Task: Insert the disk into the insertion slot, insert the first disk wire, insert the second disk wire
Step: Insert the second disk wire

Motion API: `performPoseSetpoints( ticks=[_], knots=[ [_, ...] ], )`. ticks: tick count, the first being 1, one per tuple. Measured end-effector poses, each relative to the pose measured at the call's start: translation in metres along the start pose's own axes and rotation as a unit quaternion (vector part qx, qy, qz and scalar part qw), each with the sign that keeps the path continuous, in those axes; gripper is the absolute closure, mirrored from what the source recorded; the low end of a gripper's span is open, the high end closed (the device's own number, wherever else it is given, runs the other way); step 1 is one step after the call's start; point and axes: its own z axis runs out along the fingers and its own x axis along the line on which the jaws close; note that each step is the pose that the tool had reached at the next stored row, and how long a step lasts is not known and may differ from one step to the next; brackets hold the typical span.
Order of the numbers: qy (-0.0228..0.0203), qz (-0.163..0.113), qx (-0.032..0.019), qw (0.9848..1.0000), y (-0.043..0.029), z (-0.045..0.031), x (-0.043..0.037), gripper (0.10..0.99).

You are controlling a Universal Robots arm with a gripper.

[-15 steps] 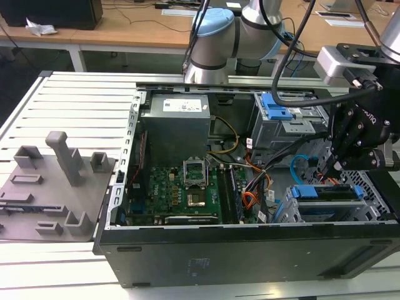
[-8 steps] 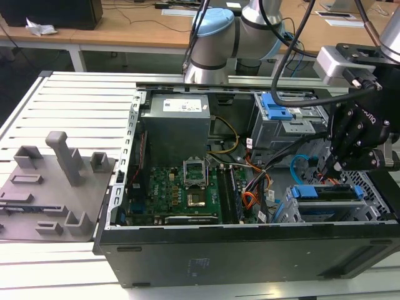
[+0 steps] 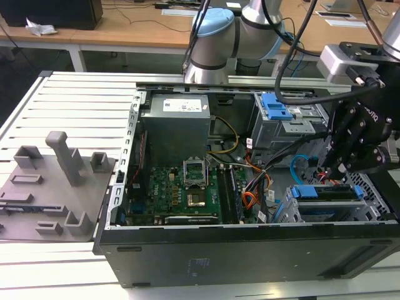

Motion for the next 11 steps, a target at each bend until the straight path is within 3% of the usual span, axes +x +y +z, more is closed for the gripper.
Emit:
performPoseSetpoints(
  ticks=[2, 5, 11],
  knots=[
    [0.0001, 0.000, 0.0000, 1.0000, -0.0005, -0.0002, -0.0060, 0.784],
    [-0.0004, -0.003, 0.0000, 1.0000, 0.0009, 0.0004, -0.0218, 0.784],
    [0.0001, -0.036, 0.0009, 0.9993, 0.0060, 0.0032, -0.0217, 0.784]
  ],
)
